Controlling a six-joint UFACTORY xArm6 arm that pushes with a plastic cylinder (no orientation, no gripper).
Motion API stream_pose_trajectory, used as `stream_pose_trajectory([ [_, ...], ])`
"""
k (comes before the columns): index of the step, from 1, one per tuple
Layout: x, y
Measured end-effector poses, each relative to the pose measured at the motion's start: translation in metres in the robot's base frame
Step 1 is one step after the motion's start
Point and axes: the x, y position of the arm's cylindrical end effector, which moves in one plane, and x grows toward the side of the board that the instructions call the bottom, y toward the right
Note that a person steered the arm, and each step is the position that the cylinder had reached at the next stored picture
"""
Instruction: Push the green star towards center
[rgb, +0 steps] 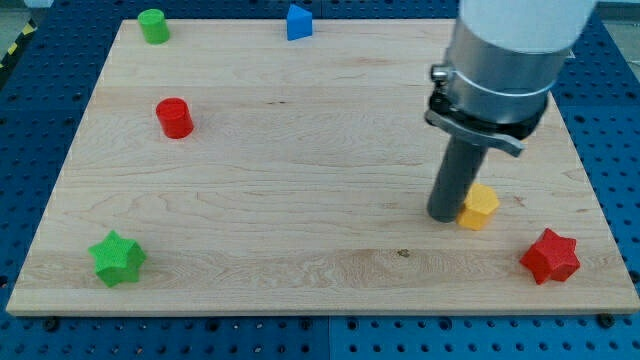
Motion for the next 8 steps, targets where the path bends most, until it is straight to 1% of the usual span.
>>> stream_pose_trajectory([
  [1,0.000,0.024],
  [2,0.000,0.015],
  [3,0.001,-0.074],
  [6,-0.003,-0.420],
  [7,0.019,-0.440],
  [8,0.052,-0.439],
])
